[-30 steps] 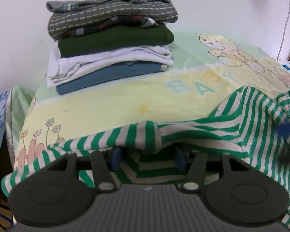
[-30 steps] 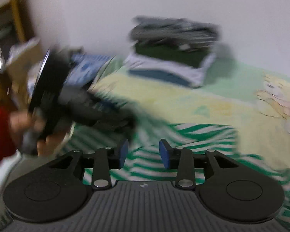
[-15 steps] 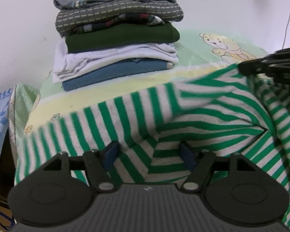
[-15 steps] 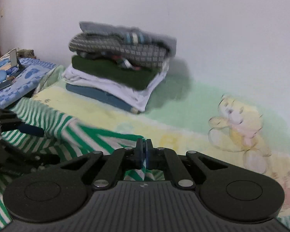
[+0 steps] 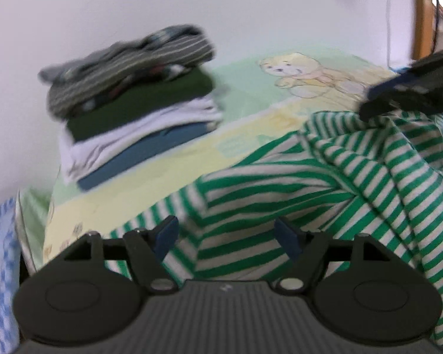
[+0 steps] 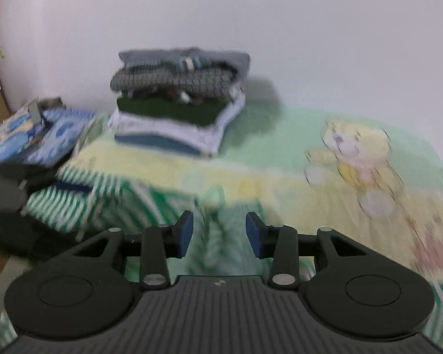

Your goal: Fold clothes

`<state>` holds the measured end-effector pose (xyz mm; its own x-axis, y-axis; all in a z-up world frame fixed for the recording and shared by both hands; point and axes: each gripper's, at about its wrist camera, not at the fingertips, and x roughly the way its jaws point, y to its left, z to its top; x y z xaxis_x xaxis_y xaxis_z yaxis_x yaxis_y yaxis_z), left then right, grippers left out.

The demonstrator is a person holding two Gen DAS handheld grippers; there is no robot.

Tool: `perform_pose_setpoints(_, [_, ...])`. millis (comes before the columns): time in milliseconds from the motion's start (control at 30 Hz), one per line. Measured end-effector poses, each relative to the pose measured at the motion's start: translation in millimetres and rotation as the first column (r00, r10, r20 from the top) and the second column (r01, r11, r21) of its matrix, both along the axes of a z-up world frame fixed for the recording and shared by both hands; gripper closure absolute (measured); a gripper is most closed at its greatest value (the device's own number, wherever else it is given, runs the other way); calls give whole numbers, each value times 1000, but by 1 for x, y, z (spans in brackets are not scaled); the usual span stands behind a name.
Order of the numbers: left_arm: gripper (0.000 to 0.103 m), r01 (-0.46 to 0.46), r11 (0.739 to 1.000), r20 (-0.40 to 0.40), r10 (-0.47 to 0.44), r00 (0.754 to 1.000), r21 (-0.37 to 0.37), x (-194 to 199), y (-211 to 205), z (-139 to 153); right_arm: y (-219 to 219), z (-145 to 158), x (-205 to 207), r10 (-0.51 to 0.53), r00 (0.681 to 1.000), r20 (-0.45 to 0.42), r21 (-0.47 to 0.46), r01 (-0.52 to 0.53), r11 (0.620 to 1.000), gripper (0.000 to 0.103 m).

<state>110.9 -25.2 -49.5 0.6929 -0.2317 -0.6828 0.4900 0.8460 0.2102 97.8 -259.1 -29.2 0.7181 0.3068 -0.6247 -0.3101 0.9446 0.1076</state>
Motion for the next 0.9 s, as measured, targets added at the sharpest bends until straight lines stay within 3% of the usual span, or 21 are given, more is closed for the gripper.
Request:
perform_pose_setpoints(167, [32, 71, 996, -69, -74, 995, -47, 0, -20, -8, -25, -16, -45, -37, 989, -145, 44, 44, 998, 61])
perform_pose_setpoints(267, [33, 120, 985, -116, -134, 984, -126, -10, -27, -7, -35, -28, -67, -52, 973, -225, 84, 72, 994, 57])
perform_pose_setpoints(367, [33, 144, 976, -144, -167, 975, -162, -19, -43, -8, -28, -38, -67, -86, 971, -223, 53, 101, 994, 58])
perform_pose_setpoints(467, [31, 161, 970, -155, -190, 970, -183, -21, -57, -5, -44, -27, -68, -186, 970, -160, 118, 206, 971, 58])
perform_pose_setpoints(567, [31, 139, 956, -220, -199, 955, -260, -18, -61, -6, -70, -23, -68, -358, 926, -116, 130, 372, 919, 56])
perform_pose_setpoints(633, [30, 143, 960, -220, -198, 955, -242, -22, -66, -9, -82, -30, -57, -378, 910, -172, 124, 401, 908, 55])
perform_pose_setpoints(700, [30, 148, 964, -222, -198, 955, -221, -27, -68, -14, -86, -39, -49, -307, 922, -234, 167, 349, 922, 56])
perform_pose_setpoints(800, [30, 134, 958, -277, -204, 939, -253, -26, -70, -18, -83, -46, -43, -231, 933, -276, 193, 290, 937, 65])
perform_pose_setpoints(833, [30, 133, 957, -271, -203, 941, -257, -27, -73, -19, -82, -47, -42, -217, 937, -273, 200, 276, 940, 88])
perform_pose_setpoints(867, [32, 133, 957, -265, -203, 943, -260, -27, -76, -19, -81, -48, -42, -203, 941, -269, 207, 263, 942, 98])
perform_pose_setpoints(900, [44, 137, 956, -266, -207, 942, -258, -27, -80, -20, -82, -45, -39, -209, 945, -253, 208, 264, 942, 99])
